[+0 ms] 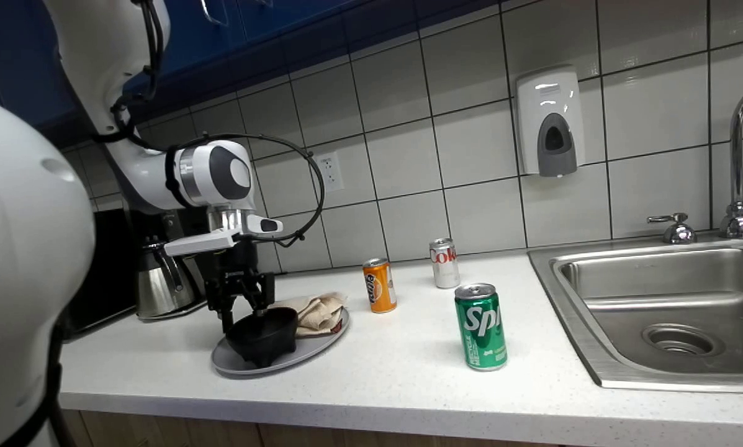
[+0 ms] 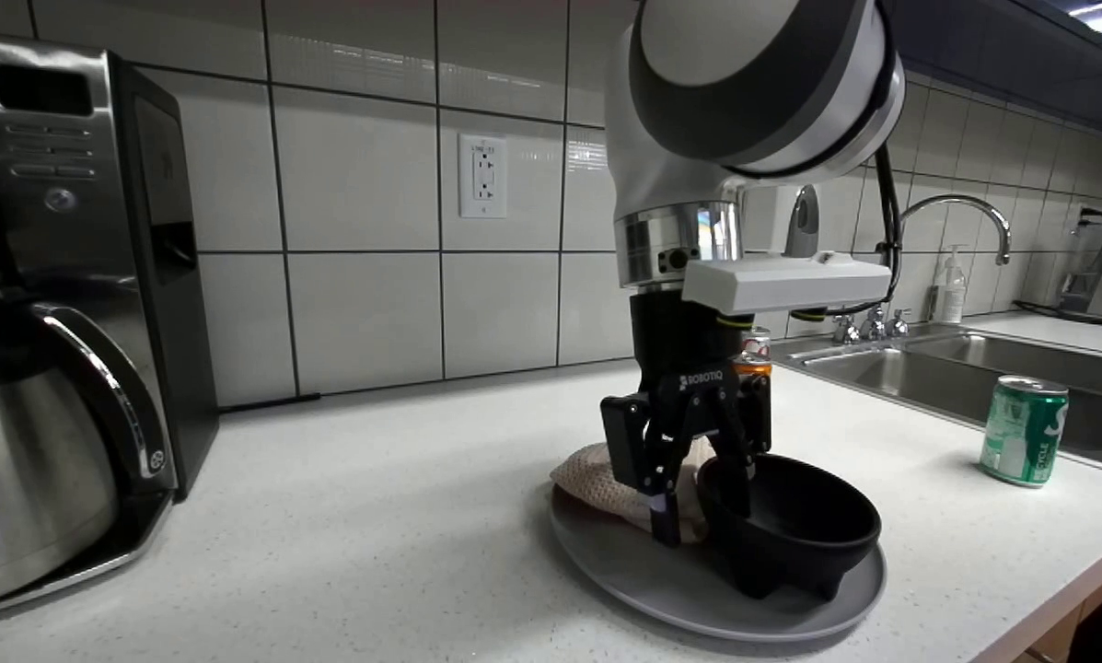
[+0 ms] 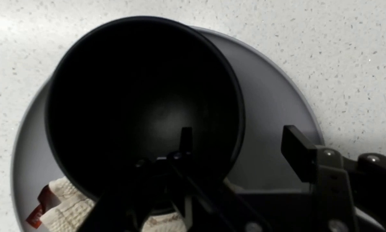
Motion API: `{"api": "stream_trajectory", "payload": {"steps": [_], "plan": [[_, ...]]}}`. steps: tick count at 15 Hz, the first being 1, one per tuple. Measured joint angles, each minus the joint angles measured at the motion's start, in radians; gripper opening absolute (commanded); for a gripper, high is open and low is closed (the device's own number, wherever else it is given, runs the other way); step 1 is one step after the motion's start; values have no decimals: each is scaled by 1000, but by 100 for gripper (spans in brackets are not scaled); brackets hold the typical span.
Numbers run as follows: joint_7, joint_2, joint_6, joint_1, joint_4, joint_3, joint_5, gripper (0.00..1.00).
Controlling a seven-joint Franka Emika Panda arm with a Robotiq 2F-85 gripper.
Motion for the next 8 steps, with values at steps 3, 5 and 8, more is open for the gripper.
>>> {"api": "stream_trajectory", "payload": {"steps": [3,5,8], "plan": [[0,0,1,0,2,-3,0,18],[0,0,1,0,4,-3,0,3],[0,-1,1,0,7,-3,0,2]]}}
